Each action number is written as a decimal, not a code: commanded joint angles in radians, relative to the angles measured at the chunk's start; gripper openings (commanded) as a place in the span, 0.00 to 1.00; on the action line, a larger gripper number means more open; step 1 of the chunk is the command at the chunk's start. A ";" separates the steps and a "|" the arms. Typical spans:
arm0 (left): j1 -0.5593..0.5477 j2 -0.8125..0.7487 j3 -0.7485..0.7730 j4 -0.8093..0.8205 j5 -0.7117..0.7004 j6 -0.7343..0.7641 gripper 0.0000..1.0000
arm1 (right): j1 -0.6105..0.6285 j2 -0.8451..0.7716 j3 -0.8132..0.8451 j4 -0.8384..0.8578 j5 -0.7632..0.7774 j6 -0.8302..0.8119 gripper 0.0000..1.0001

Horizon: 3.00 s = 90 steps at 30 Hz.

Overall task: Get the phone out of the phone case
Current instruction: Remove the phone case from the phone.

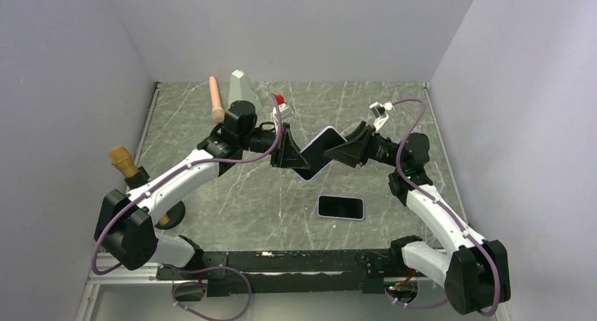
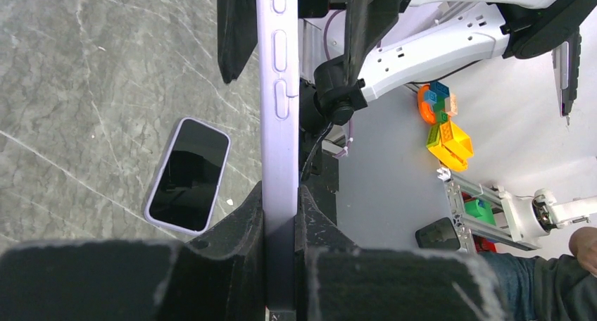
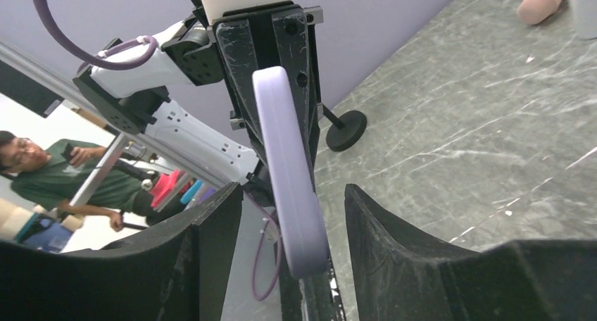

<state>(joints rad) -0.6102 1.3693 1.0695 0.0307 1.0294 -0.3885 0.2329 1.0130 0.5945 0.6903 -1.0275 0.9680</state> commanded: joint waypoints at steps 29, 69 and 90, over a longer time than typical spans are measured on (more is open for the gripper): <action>0.000 -0.021 0.038 -0.015 -0.102 0.011 0.58 | 0.097 0.120 -0.006 0.183 0.130 0.117 0.00; 0.052 -0.369 -0.307 0.202 -0.330 -0.437 0.37 | 0.056 0.193 0.010 0.430 0.046 0.413 0.00; 0.044 -0.315 -0.316 0.367 -0.149 -0.391 0.00 | 0.085 0.219 0.067 0.481 0.016 0.481 0.00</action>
<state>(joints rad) -0.5499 1.0512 0.7483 0.2832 0.7929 -0.8398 0.2848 1.2221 0.5938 1.0378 -1.0321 1.3640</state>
